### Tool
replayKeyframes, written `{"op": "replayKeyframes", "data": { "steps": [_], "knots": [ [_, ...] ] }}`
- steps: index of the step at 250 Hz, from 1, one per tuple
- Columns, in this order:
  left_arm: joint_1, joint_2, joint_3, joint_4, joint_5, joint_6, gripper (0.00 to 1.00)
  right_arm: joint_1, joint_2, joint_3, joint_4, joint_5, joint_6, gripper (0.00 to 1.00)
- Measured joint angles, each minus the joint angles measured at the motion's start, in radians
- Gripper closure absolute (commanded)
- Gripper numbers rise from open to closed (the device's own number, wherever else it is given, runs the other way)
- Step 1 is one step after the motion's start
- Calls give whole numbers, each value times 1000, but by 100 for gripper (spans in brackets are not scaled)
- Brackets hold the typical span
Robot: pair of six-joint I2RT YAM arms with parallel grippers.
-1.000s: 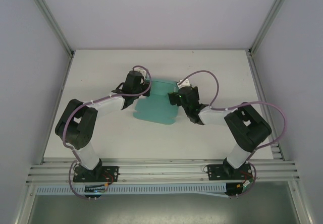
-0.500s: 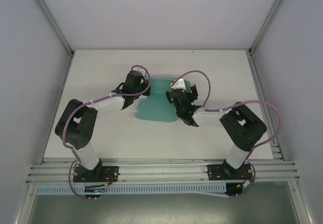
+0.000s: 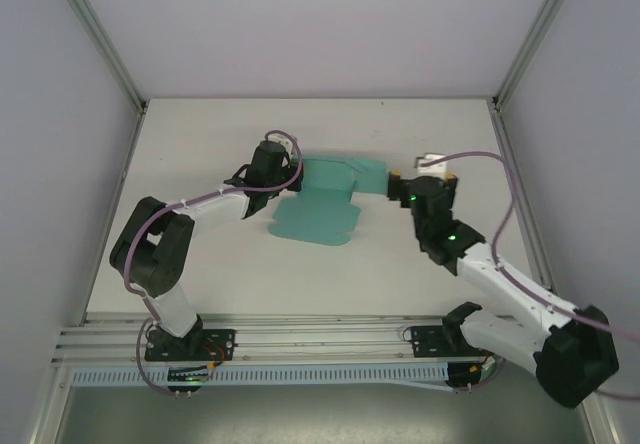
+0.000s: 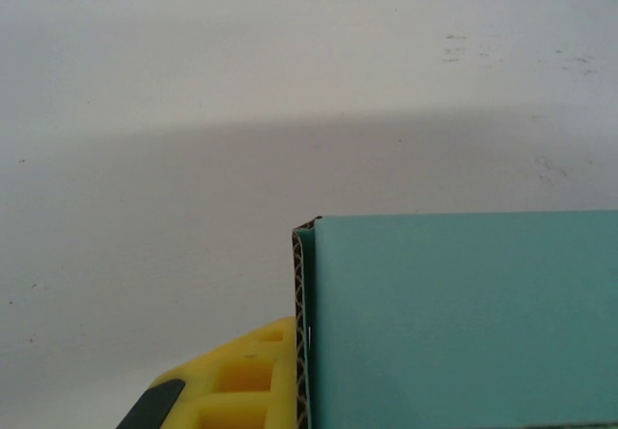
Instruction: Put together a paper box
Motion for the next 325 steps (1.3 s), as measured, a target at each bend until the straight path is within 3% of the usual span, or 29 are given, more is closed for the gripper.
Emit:
{"op": "replayKeyframes", "data": {
  "steps": [31, 60, 111, 179, 247, 325],
  "knots": [
    [0, 0, -2, 26, 14, 6, 100, -203, 15, 5, -63, -150, 52, 1],
    [0, -1, -17, 48, 27, 10, 100, -253, 122, 28, -80, -278, 63, 2],
    [0, -1, -29, 70, 40, 16, 100, -248, 303, 110, -59, -545, 64, 7],
    [4, -2, -29, 72, 41, 17, 100, -187, 327, 121, 6, -816, 53, 9],
    [2, -2, -29, 70, 40, 24, 100, -92, 394, 131, 65, -926, 50, 13],
    [5, -2, -29, 64, -17, 35, 100, -51, 502, 200, 105, -942, 58, 23]
  ]
}}
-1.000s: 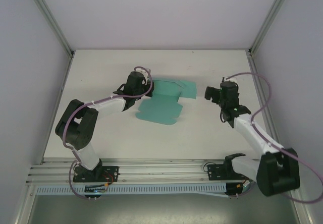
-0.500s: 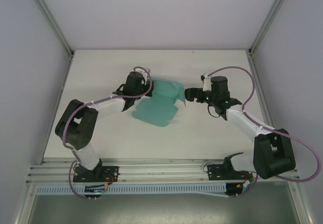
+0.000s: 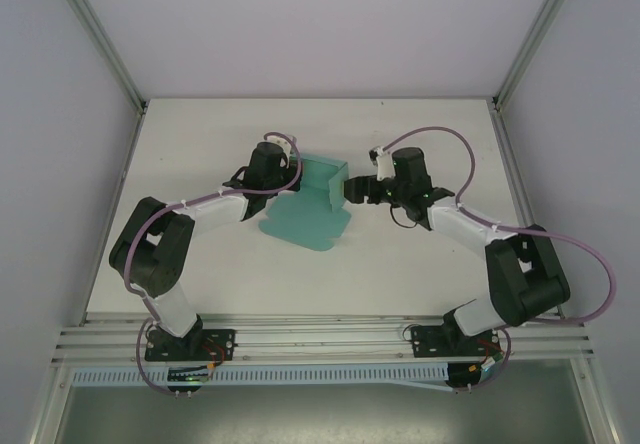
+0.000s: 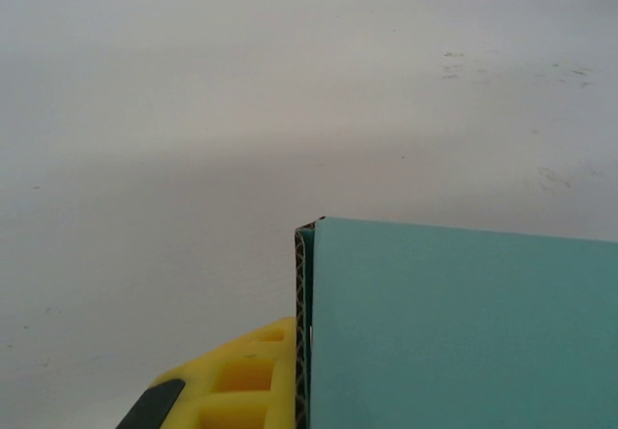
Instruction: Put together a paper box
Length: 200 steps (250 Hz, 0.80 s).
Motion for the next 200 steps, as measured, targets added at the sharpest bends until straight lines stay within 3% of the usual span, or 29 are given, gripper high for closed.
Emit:
{"op": "replayKeyframes", "data": {
  "steps": [95, 200],
  "knots": [
    [2, 0, 0, -18, -70, 16, 100, 76, 6, 16, -24, 10, -23, 28],
    [3, 17, 0, -23, -103, 62, 100, 79, 180, 119, -13, 15, -64, 30]
  ]
}}
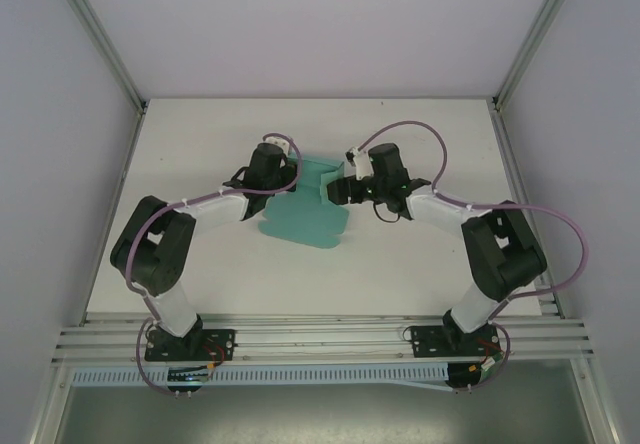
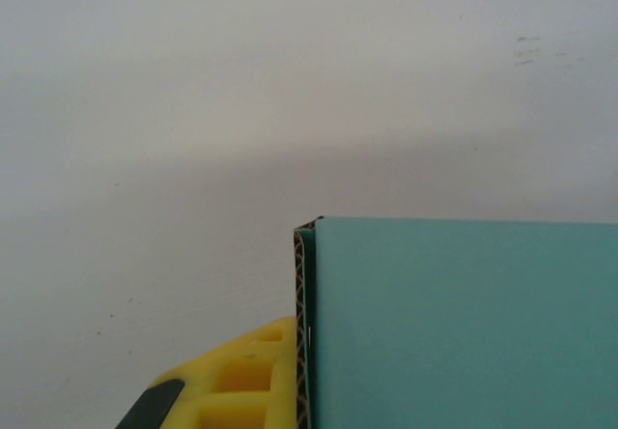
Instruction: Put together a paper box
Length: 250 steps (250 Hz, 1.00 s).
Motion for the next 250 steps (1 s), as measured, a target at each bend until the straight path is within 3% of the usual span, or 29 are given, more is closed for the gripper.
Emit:
{"op": "replayKeyframes", "data": {
  "steps": [195, 250],
  "knots": [
    [-1, 67, -4, -37, -65, -5, 100, 59, 151, -1, 125, 58, 4, 35],
    [-1, 72, 6, -45, -76, -5, 100, 80, 162, 1, 150, 134, 26, 35]
  ]
}}
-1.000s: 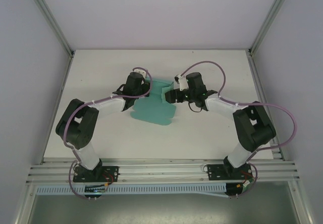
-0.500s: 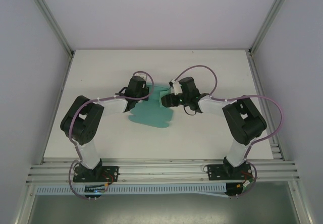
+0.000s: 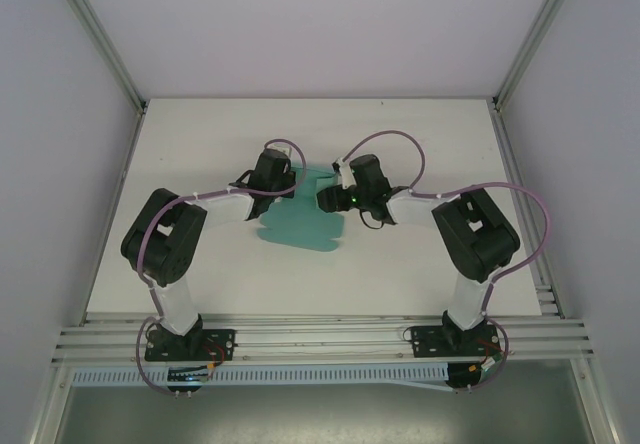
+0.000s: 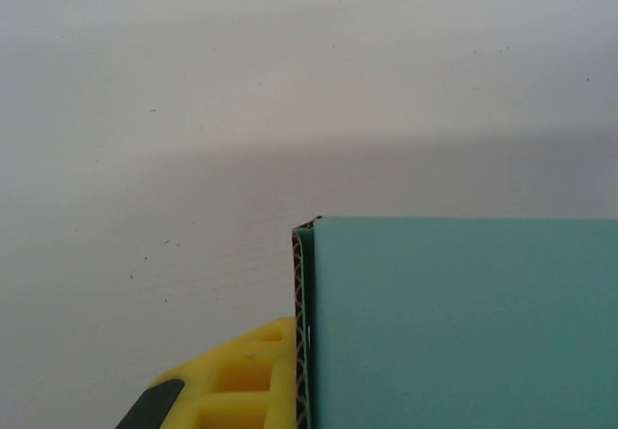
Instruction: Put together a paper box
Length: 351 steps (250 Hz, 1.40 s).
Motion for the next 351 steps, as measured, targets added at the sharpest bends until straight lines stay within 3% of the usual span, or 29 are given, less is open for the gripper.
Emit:
{"op": "replayKeyframes", "data": {
  "steps": [29, 57, 108, 158, 273, 323, 351],
  "knots": [
    [0, 0, 0, 0, -3, 0, 100, 3, 16, 8, 15, 25, 9, 35],
    [0, 0, 0, 0, -20, 0, 100, 3, 45, 32, 31, 47, 12, 42],
    [0, 0, 0, 1, -41, 0, 100, 3, 63, 40, 63, 113, 40, 66],
    [-11, 0, 2, 15, -50, 0, 100, 16, 66, 57, 49, 224, 85, 73],
    [-58, 0, 11, 28, -25, -3, 100, 84, 66, 222, -340, 578, 227, 70],
    [-56, 0, 11, 31, -6, -5, 100, 74, 42, 99, -150, 513, 136, 47],
    [-51, 0, 11, 31, 7, -4, 100, 35, 31, 39, -42, 429, 89, 48]
  ]
}}
